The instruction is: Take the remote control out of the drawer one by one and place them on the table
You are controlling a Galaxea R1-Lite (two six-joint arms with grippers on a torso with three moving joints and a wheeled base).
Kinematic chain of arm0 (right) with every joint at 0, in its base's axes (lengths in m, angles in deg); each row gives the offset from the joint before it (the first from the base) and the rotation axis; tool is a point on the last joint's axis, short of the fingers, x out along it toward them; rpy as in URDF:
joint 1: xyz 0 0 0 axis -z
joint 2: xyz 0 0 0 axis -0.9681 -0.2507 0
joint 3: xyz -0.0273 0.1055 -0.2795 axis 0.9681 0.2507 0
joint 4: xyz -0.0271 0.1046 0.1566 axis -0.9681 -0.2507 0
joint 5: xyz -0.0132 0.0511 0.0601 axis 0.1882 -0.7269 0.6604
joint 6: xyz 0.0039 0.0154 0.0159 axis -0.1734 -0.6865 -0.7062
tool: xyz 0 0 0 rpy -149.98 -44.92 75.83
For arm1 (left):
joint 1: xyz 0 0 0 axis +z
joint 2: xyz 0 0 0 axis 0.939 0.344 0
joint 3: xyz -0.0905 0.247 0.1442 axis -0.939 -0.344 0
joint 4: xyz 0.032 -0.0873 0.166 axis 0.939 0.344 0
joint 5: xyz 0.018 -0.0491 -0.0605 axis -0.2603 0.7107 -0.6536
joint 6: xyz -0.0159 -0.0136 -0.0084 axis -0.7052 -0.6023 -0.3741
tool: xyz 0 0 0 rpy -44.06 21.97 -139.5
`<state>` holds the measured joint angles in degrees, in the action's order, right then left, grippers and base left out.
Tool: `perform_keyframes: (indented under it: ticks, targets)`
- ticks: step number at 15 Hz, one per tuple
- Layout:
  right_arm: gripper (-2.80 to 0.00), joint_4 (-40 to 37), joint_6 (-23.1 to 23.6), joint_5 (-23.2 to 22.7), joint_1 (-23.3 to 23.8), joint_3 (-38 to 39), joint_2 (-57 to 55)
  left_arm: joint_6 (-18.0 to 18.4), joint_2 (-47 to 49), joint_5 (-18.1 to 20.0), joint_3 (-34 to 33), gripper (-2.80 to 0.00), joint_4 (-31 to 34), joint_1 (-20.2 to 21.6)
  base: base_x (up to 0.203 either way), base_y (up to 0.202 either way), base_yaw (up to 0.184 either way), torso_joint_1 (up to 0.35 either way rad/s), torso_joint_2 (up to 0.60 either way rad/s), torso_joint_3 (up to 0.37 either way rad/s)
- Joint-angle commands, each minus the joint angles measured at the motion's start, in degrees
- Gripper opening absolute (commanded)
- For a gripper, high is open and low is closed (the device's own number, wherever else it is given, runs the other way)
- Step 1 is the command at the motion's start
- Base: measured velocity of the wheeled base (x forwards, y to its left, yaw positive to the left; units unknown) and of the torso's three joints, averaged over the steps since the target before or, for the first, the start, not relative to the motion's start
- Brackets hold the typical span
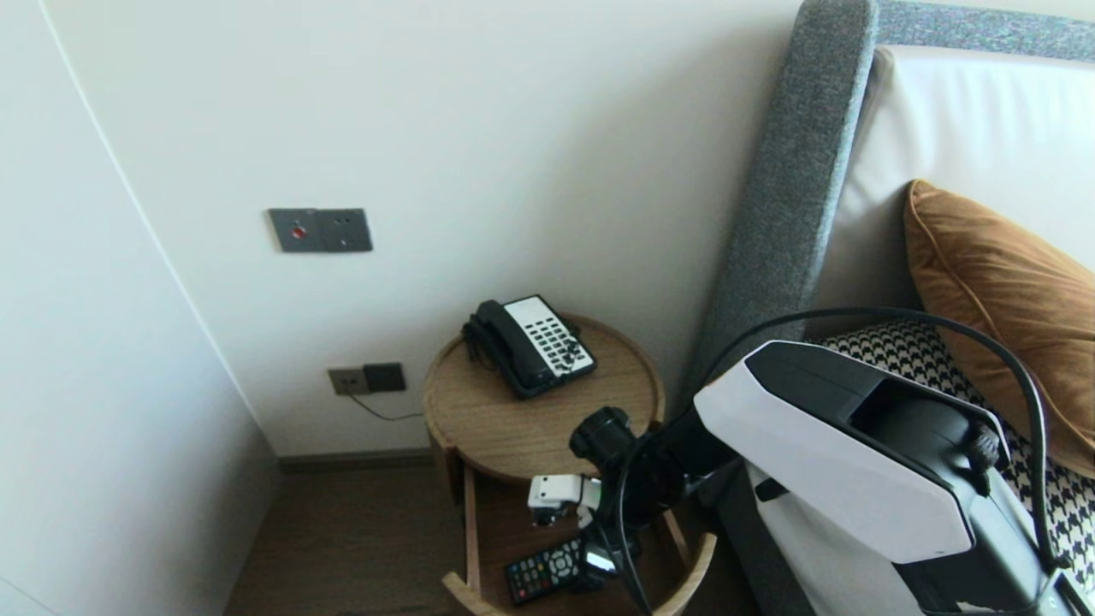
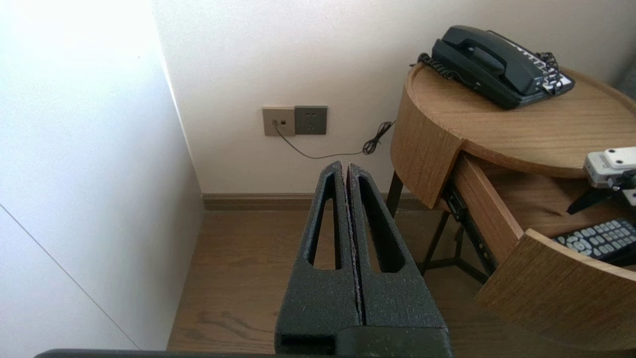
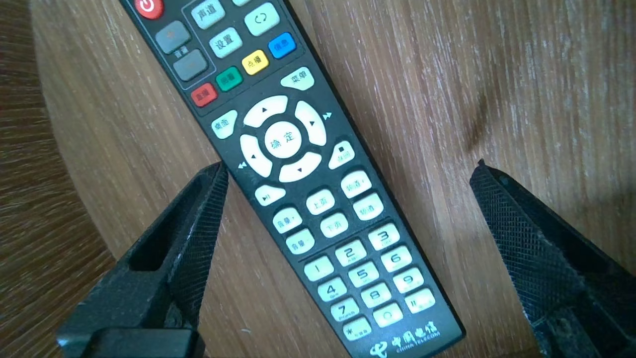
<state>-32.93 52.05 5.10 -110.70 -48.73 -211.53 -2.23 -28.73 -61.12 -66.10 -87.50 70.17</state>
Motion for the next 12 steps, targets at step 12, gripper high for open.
perform_keyframes:
  ticks: [12]
  targets:
    - [0.0,-0.24,0.96,-0.17,0.41,-0.29,-1.48,-0.05,-0.09,-0.05,0.0,-2.8,-0.03,0.0,0.0,0.0,0.0,0.0,0.0,0.0]
